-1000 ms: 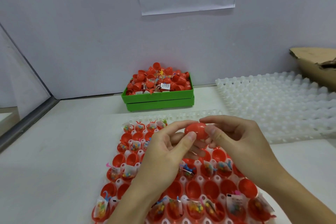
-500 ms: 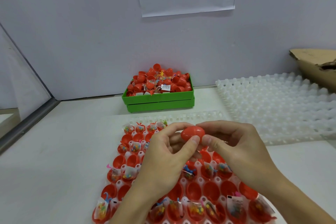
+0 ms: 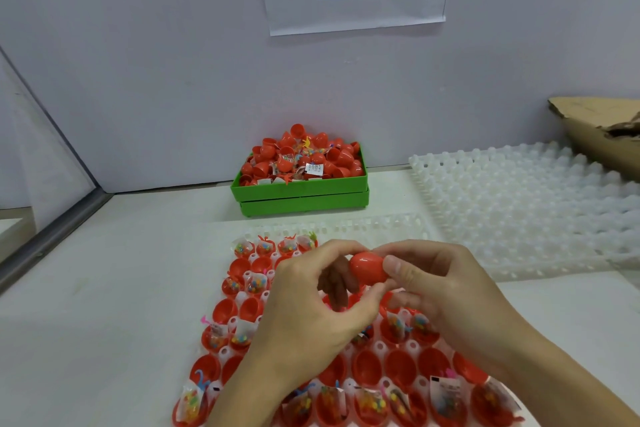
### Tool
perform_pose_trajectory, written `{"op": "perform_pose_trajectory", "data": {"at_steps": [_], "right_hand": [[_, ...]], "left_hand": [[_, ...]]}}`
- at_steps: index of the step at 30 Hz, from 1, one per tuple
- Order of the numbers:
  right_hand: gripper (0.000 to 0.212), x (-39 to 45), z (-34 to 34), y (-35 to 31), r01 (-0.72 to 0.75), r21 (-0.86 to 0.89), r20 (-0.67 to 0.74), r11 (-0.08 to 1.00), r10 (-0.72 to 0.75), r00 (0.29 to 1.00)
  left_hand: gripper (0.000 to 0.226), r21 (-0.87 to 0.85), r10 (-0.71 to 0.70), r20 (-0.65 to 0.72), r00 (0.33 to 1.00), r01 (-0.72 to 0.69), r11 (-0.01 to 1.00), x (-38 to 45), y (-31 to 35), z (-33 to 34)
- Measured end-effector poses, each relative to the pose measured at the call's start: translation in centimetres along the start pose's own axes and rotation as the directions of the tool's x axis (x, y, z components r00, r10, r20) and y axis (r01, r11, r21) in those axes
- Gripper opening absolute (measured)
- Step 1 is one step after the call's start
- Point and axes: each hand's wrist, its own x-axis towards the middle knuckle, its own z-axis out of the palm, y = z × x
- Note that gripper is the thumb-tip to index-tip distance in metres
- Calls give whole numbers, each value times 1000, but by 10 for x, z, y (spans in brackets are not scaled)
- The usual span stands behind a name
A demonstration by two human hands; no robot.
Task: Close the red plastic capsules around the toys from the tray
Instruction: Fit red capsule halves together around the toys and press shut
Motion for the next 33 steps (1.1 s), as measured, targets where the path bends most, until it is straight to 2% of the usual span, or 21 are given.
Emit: {"op": "perform_pose_trajectory", "data": {"at_steps": [3, 5, 8, 10, 13, 16, 20, 23, 27, 31, 33], "right_hand": [[33, 2, -1, -3, -111, 171, 74, 979, 99, 992], [31, 2, 0, -3, -165, 205, 128, 965, 141, 982], [31, 1, 2, -3, -170, 214, 136, 962, 142, 980], [31, 1, 4, -3, -144, 235, 120, 961, 118, 986], [28, -1, 5, -2, -55, 125, 36, 991, 51, 998], [9, -2, 7, -2, 14, -48, -73, 999, -17, 997], [16, -3, 7, -4, 26, -137, -147, 990, -46, 988], [17, -3, 6, -4, 39, -156, -149, 987, -62, 987], [20, -2, 8, -3, 63, -92, -138, 994, -76, 987], [22, -2, 10, -1, 108, -69, -64, 992, -113, 992], [21, -2, 9, 0, 97, -79, -42, 992, -100, 994]], "left_hand": [[33, -5, -32, 22, 999, 32, 999, 0, 2, -2], [37, -18, -54, 26, 998, 55, 998, 1, 2, -3], [28, -48, -71, 71, 995, 74, 996, 2, 1, -4], [23, -72, -92, 54, 994, 96, 993, 2, 0, -3], [21, -98, -113, 16, 993, 114, 989, 3, -1, -1], [25, -101, -95, -19, 995, 92, 991, 3, -2, 2], [47, -63, -70, -31, 997, 68, 996, 2, -4, 4], [46, -46, -45, -24, 999, 44, 998, 2, -6, 5], [31, -28, -33, -47, 998, 32, 999, 2, -6, 9], [28, 33, -1, -116, 993, 5, 999, 2, -6, 11], [26, 63, 17, -108, 994, -11, 998, 2, -7, 10]]}}
